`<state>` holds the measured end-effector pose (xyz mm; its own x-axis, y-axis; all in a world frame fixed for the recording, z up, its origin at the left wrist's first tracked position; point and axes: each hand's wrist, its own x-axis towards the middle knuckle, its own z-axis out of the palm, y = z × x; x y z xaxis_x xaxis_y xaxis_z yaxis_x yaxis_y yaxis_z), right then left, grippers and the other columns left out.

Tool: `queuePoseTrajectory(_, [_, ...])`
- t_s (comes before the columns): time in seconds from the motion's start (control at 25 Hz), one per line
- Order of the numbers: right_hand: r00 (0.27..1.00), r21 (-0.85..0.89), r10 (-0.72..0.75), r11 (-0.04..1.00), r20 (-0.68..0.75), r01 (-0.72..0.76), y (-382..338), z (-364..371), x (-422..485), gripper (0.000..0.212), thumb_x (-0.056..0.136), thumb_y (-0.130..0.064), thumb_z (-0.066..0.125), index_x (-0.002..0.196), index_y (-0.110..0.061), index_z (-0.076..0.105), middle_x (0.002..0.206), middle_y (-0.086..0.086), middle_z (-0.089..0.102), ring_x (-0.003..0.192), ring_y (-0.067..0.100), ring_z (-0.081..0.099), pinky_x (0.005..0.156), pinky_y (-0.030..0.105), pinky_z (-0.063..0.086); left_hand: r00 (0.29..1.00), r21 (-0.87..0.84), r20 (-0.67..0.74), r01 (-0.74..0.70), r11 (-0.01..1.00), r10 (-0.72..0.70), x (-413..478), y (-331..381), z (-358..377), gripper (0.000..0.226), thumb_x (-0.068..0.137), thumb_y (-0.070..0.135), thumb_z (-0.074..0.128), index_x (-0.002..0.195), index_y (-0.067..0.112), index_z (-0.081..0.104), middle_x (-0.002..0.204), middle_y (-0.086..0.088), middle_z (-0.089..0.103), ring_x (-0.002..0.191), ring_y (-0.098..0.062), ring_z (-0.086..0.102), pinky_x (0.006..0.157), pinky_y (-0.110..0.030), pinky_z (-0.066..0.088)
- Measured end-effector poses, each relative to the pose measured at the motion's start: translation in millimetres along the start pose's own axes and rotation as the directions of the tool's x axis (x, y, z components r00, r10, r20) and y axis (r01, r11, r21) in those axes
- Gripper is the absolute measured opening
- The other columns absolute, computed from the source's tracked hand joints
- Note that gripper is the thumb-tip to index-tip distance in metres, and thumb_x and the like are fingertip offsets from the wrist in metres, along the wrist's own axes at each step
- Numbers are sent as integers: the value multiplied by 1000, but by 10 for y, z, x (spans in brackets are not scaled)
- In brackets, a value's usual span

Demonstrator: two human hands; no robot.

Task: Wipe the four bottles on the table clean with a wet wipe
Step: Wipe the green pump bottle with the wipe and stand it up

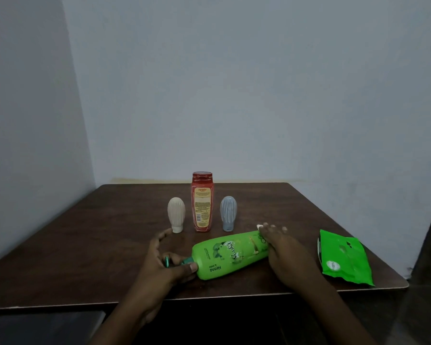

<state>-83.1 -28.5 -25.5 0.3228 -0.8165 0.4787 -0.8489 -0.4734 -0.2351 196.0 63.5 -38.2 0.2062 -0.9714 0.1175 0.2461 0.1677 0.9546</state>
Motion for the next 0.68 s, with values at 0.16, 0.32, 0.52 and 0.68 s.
queuePoseTrajectory(0.16, [998, 18, -46, 999, -51, 47, 33, 59, -290, 59, 82, -6, 42, 140, -12, 52, 146, 4, 49, 134, 19, 48, 117, 35, 22, 999, -33, -29, 29, 999, -30, 40, 3, 15, 94, 71, -18, 80, 140, 33, 44, 65, -8, 54, 68, -23, 62, 75, -48, 64])
queuePoseTrajectory(0.32, [999, 59, -35, 998, -32, 36, 64, 65, -476, 58, 82, -6, 42, 140, -12, 52, 146, 0, 48, 136, 10, 42, 118, 29, 20, 998, -39, 27, 61, 997, -60, 45, 9, -35, 103, 68, -22, 80, 140, 42, 42, 70, -10, 54, 68, -25, 64, 78, -52, 64])
queuePoseTrajectory(0.52, [998, 58, 43, 997, -52, -40, -43, 83, -251, 57, 85, -10, 38, 140, -12, 51, 147, 5, 47, 137, 18, 43, 119, 28, 15, 998, -2, 47, 50, 999, -50, 17, -46, -42, 104, 63, -24, 81, 130, 49, 49, 74, -10, 56, 71, -27, 63, 80, -58, 62])
queuePoseTrajectory(0.68, [997, -7, 61, 998, -47, -61, -263, 144, 10, 61, 88, -12, 34, 148, -17, 38, 155, 6, 36, 145, 25, 29, 121, 34, 14, 998, 5, 43, 37, 999, -37, 43, -46, -81, 106, 62, -25, 83, 133, 46, 50, 74, -8, 59, 72, -28, 64, 83, -62, 61])
